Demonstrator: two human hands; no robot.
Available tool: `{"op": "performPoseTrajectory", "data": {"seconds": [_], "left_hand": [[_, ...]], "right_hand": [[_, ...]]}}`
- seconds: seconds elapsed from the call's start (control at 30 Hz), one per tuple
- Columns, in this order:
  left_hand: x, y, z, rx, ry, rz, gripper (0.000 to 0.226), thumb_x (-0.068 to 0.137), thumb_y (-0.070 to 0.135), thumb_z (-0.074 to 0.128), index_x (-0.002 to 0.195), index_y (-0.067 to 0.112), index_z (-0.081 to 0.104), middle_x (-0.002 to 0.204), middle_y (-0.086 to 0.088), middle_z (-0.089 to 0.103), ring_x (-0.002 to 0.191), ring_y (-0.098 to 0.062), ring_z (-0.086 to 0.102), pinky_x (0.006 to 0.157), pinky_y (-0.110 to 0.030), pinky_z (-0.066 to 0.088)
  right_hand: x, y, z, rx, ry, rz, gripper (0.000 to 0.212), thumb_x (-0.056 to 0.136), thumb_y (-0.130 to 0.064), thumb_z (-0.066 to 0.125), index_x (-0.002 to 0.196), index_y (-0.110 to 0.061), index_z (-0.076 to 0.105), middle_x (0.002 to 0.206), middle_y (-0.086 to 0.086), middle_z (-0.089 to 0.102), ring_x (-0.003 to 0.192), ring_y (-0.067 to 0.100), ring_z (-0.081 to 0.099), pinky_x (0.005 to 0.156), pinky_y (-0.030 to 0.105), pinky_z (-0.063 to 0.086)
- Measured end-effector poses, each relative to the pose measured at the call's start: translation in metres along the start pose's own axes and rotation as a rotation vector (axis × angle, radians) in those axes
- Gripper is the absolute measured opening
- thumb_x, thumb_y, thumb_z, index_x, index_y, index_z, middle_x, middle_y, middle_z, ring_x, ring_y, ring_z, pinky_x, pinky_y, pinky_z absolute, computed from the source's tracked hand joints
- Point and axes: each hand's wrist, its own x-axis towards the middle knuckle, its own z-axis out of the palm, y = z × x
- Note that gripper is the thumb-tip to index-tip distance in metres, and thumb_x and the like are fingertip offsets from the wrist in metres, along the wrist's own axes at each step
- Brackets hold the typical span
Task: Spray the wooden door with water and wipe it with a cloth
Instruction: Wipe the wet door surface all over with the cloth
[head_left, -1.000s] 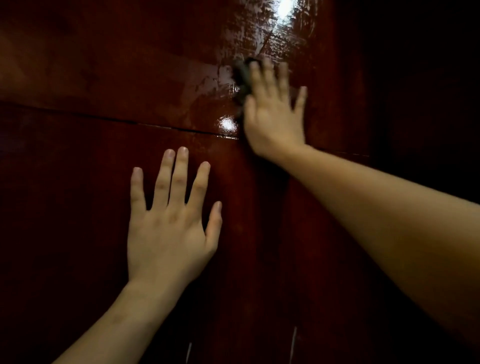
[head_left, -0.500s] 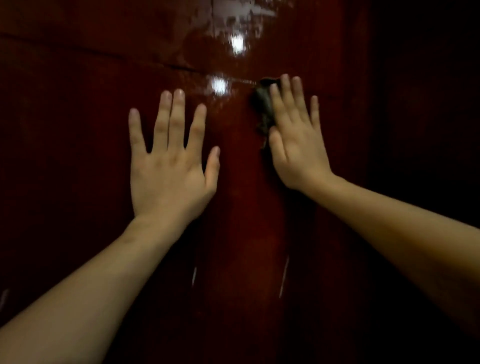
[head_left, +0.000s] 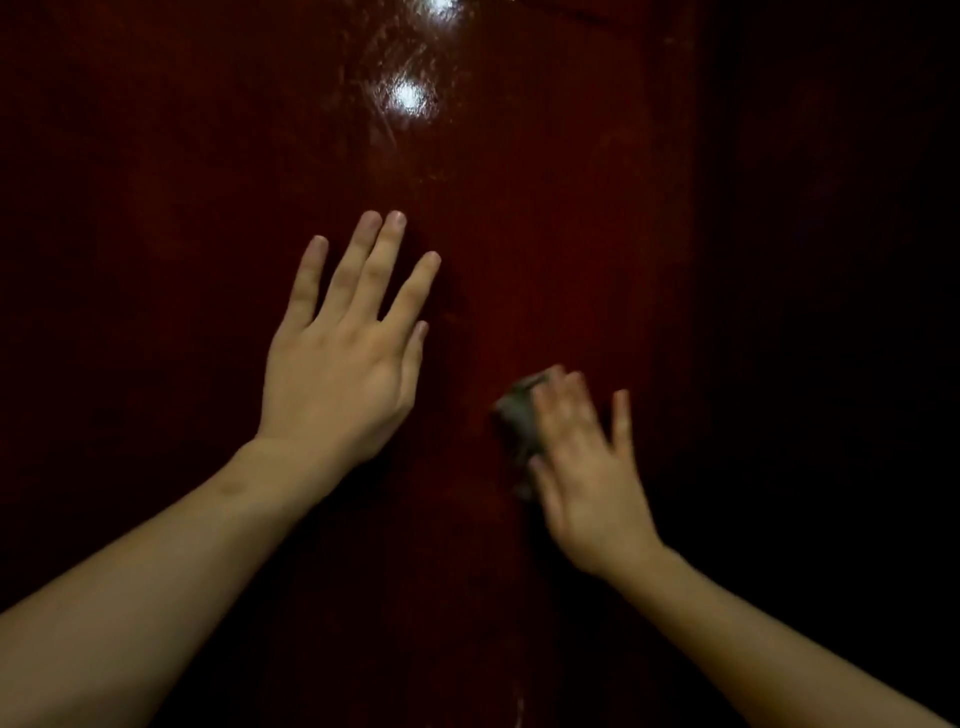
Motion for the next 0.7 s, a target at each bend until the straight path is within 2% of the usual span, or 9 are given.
{"op": "performPoseTrajectory", "data": {"seconds": [0.1, 0.23, 0.3, 0.37, 0.43, 0.57, 0.63, 0.7], "left_hand": [[-0.005, -0.008, -0.007, -0.026, 0.005, 0.005, 0.057, 0.109, 0.035, 0.030, 0.162, 0.017, 0.035, 0.174, -0.016, 0.018, 0.163, -0.030, 0.012, 0.132, -0.053, 0.009], [-0.011, -0.041, -0.022, -0.018, 0.029, -0.036, 0.054, 0.108, 0.033, 0.034, 0.158, 0.014, 0.040, 0.171, -0.019, 0.024, 0.160, -0.035, 0.020, 0.131, -0.055, 0.013], [-0.019, -0.067, -0.031, -0.015, 0.041, -0.047, 0.053, 0.107, 0.031, 0.035, 0.156, 0.012, 0.042, 0.169, -0.021, 0.026, 0.158, -0.038, 0.022, 0.130, -0.056, 0.011], [-0.030, -0.095, -0.038, -0.009, 0.060, -0.046, 0.052, 0.106, 0.028, 0.037, 0.154, 0.009, 0.045, 0.167, -0.022, 0.030, 0.156, -0.041, 0.024, 0.129, -0.059, 0.011], [-0.045, -0.123, -0.046, 0.006, 0.065, -0.064, 0.050, 0.106, 0.025, 0.039, 0.152, 0.008, 0.046, 0.165, -0.023, 0.032, 0.154, -0.043, 0.026, 0.127, -0.062, 0.012], [-0.083, -0.171, -0.060, 0.031, 0.034, -0.064, 0.050, 0.105, 0.024, 0.040, 0.152, 0.007, 0.047, 0.165, -0.022, 0.033, 0.153, -0.044, 0.029, 0.126, -0.063, 0.012], [-0.104, -0.194, -0.066, 0.046, 0.034, -0.068, 0.051, 0.106, 0.026, 0.038, 0.153, 0.009, 0.045, 0.169, -0.012, 0.028, 0.154, -0.043, 0.028, 0.126, -0.064, 0.013], [-0.122, -0.216, -0.070, 0.036, 0.032, -0.111, 0.052, 0.106, 0.029, 0.036, 0.155, 0.011, 0.043, 0.167, 0.002, 0.018, 0.155, -0.040, 0.026, 0.126, -0.066, 0.014]], "right_hand": [[0.009, 0.029, -0.010, 0.137, 0.014, 0.420, 0.064, 0.109, -0.036, 0.019, 0.163, -0.020, -0.013, 0.172, -0.002, -0.017, 0.157, 0.012, -0.019, 0.127, 0.058, -0.007], [0.024, 0.007, -0.010, 0.203, 0.090, 0.602, 0.062, 0.110, -0.036, 0.016, 0.164, -0.016, -0.007, 0.172, 0.001, -0.017, 0.156, 0.014, -0.023, 0.127, 0.058, -0.007], [0.040, -0.025, -0.010, 0.235, 0.112, 0.625, 0.062, 0.109, -0.035, 0.016, 0.164, -0.016, -0.005, 0.172, 0.001, -0.016, 0.156, 0.017, -0.023, 0.126, 0.060, -0.007], [0.059, -0.069, -0.010, 0.181, 0.108, 0.567, 0.064, 0.107, -0.035, 0.018, 0.164, -0.015, -0.001, 0.172, 0.004, -0.013, 0.156, 0.020, -0.022, 0.126, 0.061, -0.006], [0.077, -0.127, -0.008, 0.110, 0.107, 0.427, 0.067, 0.104, -0.036, 0.022, 0.164, -0.014, 0.002, 0.171, 0.004, -0.013, 0.156, 0.022, -0.021, 0.126, 0.061, -0.005], [0.087, -0.246, 0.000, 0.070, 0.021, -0.052, 0.073, 0.102, -0.038, 0.036, 0.165, -0.016, 0.006, 0.172, 0.002, -0.010, 0.156, 0.019, -0.021, 0.124, 0.062, -0.009], [0.081, -0.277, 0.004, -0.013, -0.007, -0.257, 0.071, 0.105, -0.038, 0.035, 0.165, -0.016, 0.006, 0.174, 0.002, -0.004, 0.159, 0.018, -0.014, 0.125, 0.060, -0.010], [0.079, -0.274, 0.004, -0.029, 0.018, -0.317, 0.068, 0.105, -0.036, 0.036, 0.165, -0.017, 0.010, 0.174, 0.000, 0.004, 0.159, 0.015, -0.008, 0.125, 0.058, -0.010]]}}
